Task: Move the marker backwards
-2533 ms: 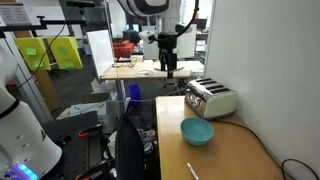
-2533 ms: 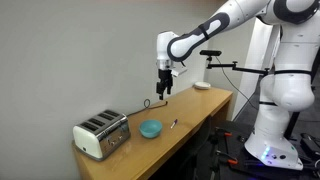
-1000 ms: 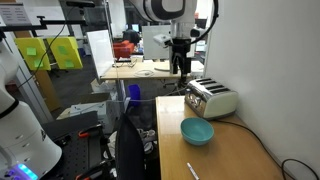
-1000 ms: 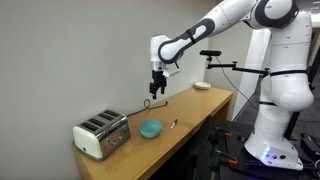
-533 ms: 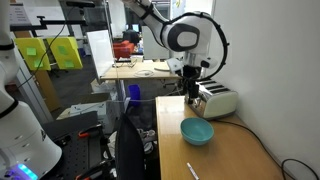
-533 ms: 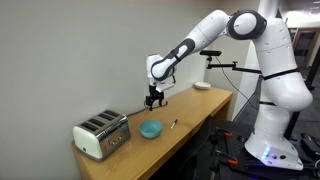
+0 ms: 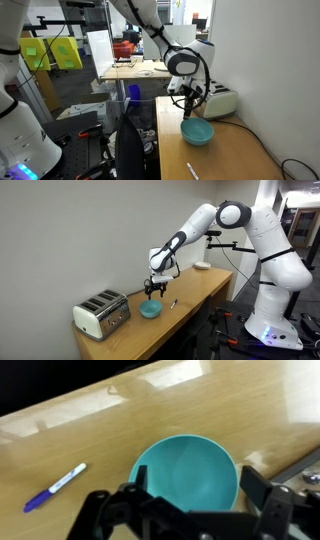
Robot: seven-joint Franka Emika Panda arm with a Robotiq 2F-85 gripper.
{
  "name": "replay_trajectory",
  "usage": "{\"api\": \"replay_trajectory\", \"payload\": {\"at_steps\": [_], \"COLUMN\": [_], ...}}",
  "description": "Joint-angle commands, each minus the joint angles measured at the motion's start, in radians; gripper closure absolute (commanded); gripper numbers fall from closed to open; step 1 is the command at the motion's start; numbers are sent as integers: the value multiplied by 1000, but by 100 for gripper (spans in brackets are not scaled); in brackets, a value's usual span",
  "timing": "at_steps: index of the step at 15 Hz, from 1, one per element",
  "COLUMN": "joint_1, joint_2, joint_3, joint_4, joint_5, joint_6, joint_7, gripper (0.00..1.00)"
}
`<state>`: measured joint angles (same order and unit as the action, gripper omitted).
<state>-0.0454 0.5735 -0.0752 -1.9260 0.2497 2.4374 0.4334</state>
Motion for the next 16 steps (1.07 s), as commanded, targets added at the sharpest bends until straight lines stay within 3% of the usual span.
{"api": "replay_trajectory", "payload": {"at_steps": [1, 6, 7, 12, 16], "joint_1": [-2, 11, -8, -5, -25], "joint_2": [36, 73, 68, 73, 153], "joint_3": [-27, -104, -85, -87, -148], "joint_4": [18, 12, 12, 12, 80], "joint_5": [79, 76, 79, 78, 103], "joint_6": [42, 84, 55, 58, 13], "joint_7": [107, 205, 149, 150, 298], "gripper": [0, 0, 0, 0, 0]}}
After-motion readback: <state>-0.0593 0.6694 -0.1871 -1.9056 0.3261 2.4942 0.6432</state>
